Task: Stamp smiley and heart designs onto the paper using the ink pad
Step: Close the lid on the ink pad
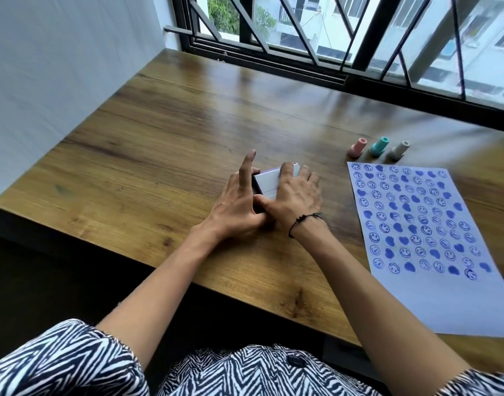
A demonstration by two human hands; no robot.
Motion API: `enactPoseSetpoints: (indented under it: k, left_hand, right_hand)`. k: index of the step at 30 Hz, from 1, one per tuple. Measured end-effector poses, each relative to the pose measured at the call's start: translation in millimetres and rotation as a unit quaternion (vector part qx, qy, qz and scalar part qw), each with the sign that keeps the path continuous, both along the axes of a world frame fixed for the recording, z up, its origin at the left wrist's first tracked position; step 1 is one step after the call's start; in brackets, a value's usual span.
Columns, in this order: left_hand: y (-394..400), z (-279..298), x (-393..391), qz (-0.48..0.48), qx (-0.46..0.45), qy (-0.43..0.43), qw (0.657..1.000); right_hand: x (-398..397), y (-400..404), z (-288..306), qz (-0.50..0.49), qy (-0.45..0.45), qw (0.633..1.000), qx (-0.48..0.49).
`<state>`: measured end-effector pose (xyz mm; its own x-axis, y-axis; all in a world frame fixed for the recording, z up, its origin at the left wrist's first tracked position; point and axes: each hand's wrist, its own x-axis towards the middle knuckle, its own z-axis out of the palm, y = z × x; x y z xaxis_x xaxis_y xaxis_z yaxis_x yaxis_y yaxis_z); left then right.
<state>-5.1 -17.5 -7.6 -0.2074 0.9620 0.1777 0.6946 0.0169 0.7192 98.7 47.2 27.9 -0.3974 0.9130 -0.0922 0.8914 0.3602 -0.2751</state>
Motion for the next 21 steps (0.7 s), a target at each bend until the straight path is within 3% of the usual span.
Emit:
enactPoseSetpoints:
  k: [11,21]
  left_hand:
    - [3.5,-3.8,-0.1,0.024,-0.001,0.0,1.0]
    - [4.5,-8.4,-2.8,0.017,0.004,0.015,1.0]
  right_hand:
    - [-1.4,-4.3,-4.0,-0.001,0.012,0.999,0.04]
    - [-6.5,-4.5,-3.5,-0.012,0.02,1.0,-0.006]
